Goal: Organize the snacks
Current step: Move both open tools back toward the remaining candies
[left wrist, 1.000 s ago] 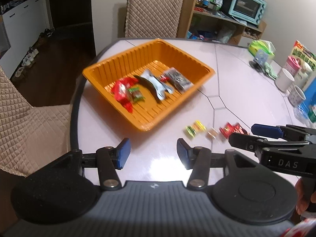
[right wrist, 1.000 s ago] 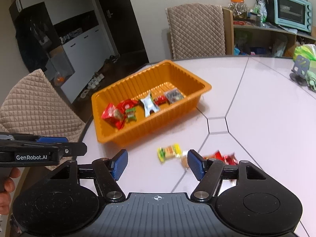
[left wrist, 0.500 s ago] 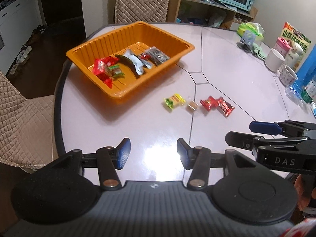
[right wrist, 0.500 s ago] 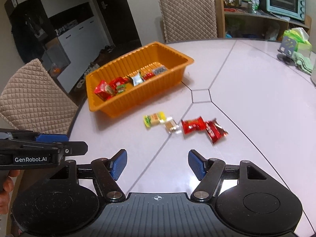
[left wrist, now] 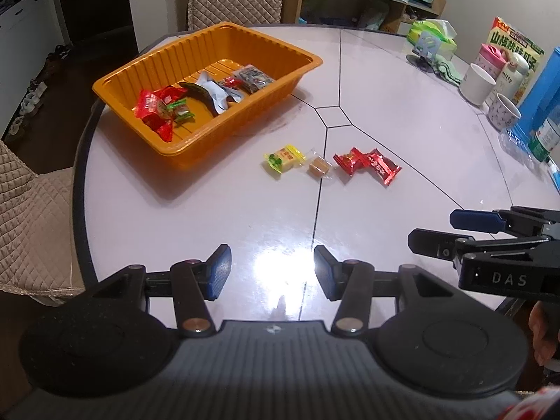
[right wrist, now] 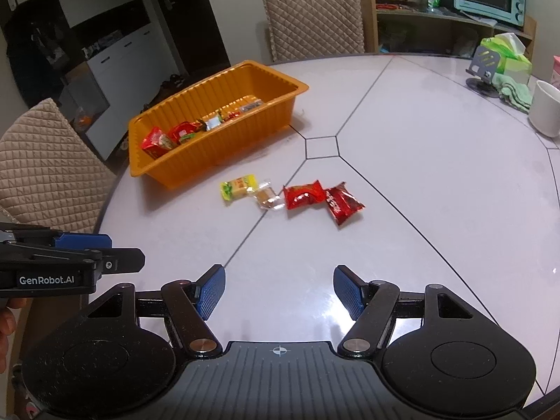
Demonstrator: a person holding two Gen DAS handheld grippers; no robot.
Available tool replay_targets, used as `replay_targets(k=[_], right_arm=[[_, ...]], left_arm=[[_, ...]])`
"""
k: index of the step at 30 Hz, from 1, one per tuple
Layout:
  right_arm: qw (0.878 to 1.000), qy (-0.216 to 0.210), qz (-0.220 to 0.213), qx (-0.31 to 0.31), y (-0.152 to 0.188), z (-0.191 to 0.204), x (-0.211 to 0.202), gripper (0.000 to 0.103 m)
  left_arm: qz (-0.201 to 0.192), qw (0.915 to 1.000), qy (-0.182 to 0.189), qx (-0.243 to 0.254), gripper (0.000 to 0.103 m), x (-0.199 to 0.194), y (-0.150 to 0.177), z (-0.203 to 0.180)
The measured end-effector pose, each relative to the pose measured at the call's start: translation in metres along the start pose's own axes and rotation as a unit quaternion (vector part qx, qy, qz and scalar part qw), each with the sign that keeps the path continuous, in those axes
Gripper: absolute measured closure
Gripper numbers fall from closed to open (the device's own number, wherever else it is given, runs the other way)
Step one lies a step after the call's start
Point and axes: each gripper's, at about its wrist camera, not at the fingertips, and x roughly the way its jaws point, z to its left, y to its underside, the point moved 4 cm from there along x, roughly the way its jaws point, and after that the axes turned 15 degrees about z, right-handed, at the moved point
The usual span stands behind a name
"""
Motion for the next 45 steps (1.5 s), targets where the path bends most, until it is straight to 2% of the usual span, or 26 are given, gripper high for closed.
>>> replay_targets(k=[8, 21, 35, 37, 40, 45], right_arm=[[1.0, 0.017, 0.0, 0.003, -0.003, -0.014, 0.008, 0.035], [0.999, 0.048, -0.006, -0.009, -0.026, -0.042, 0.031, 0.035], [0.996, 0.074, -0.017, -0.053, -0.047, -0.057, 0.061, 0.035], [0.994, 0.079, -0.023, -0.066, -0.05, -0.057, 0.064, 0.037], [0.994, 0.077, -0.02, -0.078, -0.054, -0.057, 0.071, 0.047], [0.992, 0.078, -0.019, -0.093, -0.063, -0.055, 0.081, 0.05]], left_arm=[[0.001, 0.9999, -0.004, 0.011, 0.055, 0.013, -0.009, -0.006], [0.004, 0.9995, -0.008, 0.031, 0.055, 0.047, -0.035, -0.009], [-0.014, 0.9984, -0.004, 0.054, 0.055, 0.071, -0.066, -0.011], [-0.017, 0.9979, -0.004, 0.062, 0.055, 0.073, -0.068, -0.012], [-0.017, 0.9974, -0.003, 0.07, 0.055, 0.077, -0.071, -0.013], [-0.014, 0.9968, 0.0, 0.078, 0.055, 0.082, -0.076, -0.014]])
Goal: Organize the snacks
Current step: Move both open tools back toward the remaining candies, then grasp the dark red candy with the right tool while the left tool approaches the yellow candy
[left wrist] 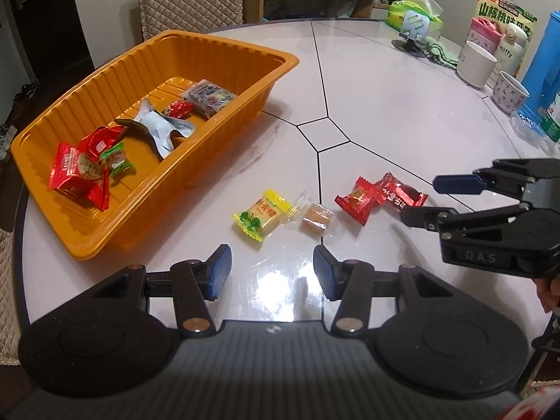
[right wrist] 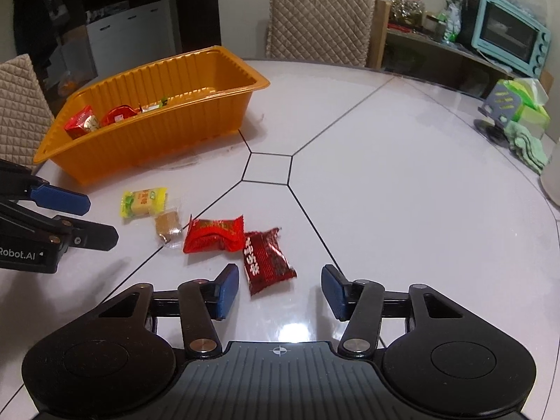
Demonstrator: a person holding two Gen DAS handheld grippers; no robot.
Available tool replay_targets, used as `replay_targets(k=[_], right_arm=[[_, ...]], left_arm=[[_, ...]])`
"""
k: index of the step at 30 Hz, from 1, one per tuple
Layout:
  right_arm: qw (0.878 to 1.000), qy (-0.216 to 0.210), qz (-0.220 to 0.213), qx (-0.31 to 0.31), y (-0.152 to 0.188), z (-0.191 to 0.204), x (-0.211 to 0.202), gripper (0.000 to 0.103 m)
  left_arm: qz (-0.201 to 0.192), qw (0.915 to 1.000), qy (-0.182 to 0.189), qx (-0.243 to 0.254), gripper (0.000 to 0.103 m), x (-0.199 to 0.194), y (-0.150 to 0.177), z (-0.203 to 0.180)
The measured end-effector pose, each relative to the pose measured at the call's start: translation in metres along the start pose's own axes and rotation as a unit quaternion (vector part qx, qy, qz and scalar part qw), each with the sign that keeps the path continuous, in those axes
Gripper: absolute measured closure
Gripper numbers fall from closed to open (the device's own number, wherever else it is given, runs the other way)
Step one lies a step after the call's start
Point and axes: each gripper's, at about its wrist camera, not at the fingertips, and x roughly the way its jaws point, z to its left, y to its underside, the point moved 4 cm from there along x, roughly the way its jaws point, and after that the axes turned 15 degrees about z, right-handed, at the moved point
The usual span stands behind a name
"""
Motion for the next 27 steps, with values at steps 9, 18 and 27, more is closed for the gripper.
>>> replay_targets(k=[9, 18, 27], right_arm=[[1.0, -0.003, 0.002, -0.018, -0.014, 0.004, 0.013, 0.066], [1.0, -0.003, 0.01, -0.017, -0.015, 0.002, 0.015, 0.077], [0.998, -0.019, 0.01, 0.052, -0.012, -0.023, 0.005, 0.078]], left_arm=[[0.003, 0.9999, 0.005, 0.012, 0.055, 0.007, -0.01, 0.002], [0.003, 0.9997, 0.01, 0.024, 0.056, 0.012, -0.02, 0.003], [0.01, 0.9991, 0.006, 0.04, 0.056, 0.02, -0.029, 0.007]])
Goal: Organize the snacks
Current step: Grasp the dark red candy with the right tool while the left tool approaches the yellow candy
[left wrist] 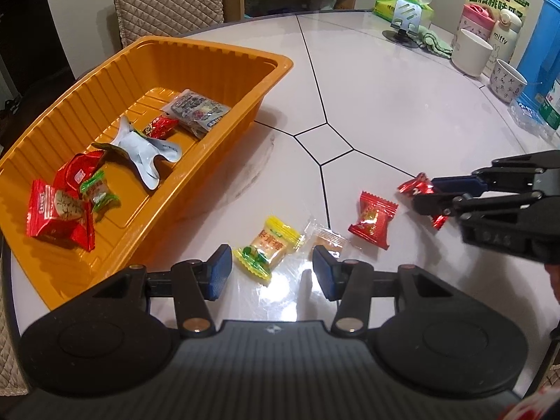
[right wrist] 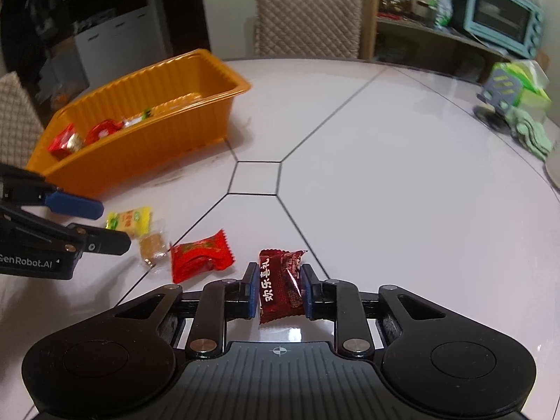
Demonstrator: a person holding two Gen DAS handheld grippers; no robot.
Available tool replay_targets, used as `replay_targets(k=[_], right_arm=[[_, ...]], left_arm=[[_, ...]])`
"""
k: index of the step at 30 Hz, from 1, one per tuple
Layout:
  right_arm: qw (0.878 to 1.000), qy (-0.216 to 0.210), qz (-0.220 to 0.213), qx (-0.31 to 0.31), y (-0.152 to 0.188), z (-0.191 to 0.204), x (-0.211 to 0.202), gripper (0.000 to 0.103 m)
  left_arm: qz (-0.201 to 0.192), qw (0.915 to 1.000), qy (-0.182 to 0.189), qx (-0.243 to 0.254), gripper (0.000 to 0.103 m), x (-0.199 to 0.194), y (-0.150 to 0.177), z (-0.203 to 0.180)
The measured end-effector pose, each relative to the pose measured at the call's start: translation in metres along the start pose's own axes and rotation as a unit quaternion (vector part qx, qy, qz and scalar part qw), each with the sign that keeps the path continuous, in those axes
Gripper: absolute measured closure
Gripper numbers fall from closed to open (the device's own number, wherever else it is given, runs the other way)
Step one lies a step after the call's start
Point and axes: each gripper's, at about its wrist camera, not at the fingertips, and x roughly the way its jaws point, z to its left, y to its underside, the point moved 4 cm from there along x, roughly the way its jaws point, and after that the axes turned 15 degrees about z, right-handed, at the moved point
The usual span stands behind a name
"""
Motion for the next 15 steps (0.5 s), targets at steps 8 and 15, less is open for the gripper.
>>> replay_targets(k=[8, 15], right_arm=[[0.998, -0.012, 0.001, 0.057, 0.003, -0.019, -0.008, 0.078], [0.997, -0.016, 0.0, 0.071, 0.004, -0.022, -0.013, 0.078]], left_arm=[[0.01, 0.9999, 0.002, 0.008, 0.061, 0.01, -0.003, 0.002], [0.021, 0.9996, 0.016, 0.008, 0.076, 0.012, -0.001, -0.001]])
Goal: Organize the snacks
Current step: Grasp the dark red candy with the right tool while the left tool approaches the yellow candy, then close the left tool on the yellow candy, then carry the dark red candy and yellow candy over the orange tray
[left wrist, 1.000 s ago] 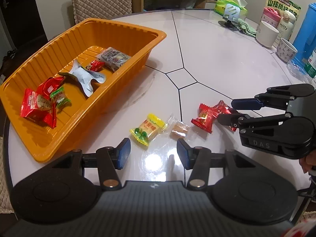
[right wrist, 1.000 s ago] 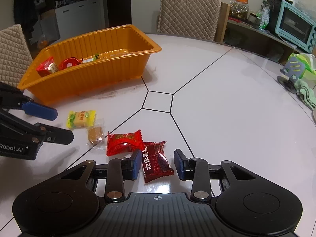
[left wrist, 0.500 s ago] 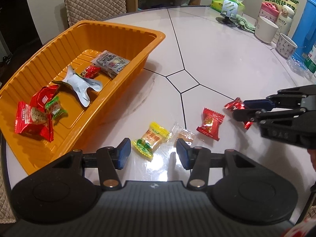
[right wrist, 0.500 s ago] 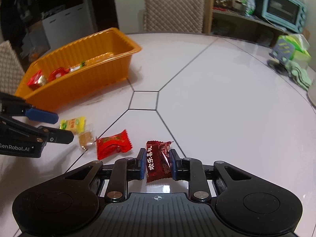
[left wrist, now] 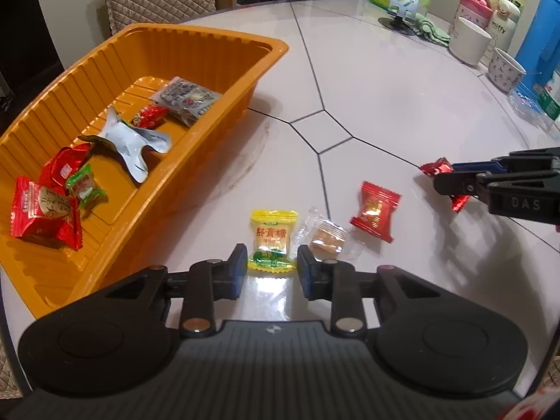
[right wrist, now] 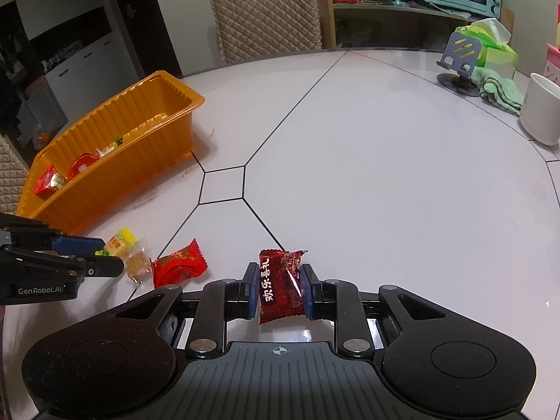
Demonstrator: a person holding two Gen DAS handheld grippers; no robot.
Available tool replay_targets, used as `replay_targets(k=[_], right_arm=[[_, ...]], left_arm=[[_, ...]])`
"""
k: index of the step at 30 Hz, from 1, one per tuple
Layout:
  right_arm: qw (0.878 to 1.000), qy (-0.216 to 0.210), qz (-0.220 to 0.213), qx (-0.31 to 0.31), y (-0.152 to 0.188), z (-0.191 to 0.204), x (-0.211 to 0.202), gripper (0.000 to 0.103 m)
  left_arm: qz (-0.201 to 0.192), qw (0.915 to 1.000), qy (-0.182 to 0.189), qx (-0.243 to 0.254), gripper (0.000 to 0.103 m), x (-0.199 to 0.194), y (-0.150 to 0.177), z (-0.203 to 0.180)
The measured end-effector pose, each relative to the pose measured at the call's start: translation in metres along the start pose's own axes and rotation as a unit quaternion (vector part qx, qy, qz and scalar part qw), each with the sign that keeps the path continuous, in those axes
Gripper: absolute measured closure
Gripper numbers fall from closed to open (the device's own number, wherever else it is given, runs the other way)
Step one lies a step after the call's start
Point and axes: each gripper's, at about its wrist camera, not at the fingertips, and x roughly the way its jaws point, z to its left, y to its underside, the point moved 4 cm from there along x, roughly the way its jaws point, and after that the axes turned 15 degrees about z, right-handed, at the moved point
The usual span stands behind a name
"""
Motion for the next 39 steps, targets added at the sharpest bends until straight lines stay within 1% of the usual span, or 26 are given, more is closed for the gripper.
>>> replay_targets(k=[2, 6, 12, 13, 15, 24, 31, 39], right_arm=[[1.0, -0.001, 0.0, 0.002, 0.0, 0.0, 0.0, 0.078], [1.0, -0.001, 0.0, 0.002, 0.001, 0.0, 0.0, 0.078], [1.0, -0.001, 0.0, 0.005, 0.002, -0.002, -0.001, 0.078], [1.0, -0.001, 0.0, 0.006, 0.003, -0.002, -0.001, 0.078], [1.0, -0.001, 0.0, 0.006, 0.004, -0.003, -0.002, 0.078], [1.0, -0.005, -0.002, 0.0, 0.008, 0.0, -0.007, 0.078], [1.0, -0.009, -0.007, -0.012, 0.01, 0.009, -0.014, 0.078], [0.999, -0.014, -0.016, -0.025, 0.013, 0.023, -0.025, 0.078]], left_arm=[[0.003, 1.0, 0.005, -0.004, 0.075, 0.0, 0.001, -0.002], [0.001, 0.9998, -0.002, -0.019, 0.075, 0.001, -0.003, 0.0], [0.0, 0.9999, -0.001, -0.016, 0.075, 0.003, -0.009, 0.0], [0.001, 0.9999, -0.002, -0.014, 0.076, 0.003, -0.01, 0.0], [0.001, 0.9999, -0.002, -0.014, 0.083, 0.003, -0.009, 0.0], [0.015, 0.9995, -0.005, -0.026, 0.085, -0.002, -0.003, 0.001], [0.007, 0.9994, -0.009, -0.032, 0.085, -0.014, 0.003, 0.0], [-0.014, 0.999, -0.01, -0.041, 0.085, -0.037, 0.013, -0.001]])
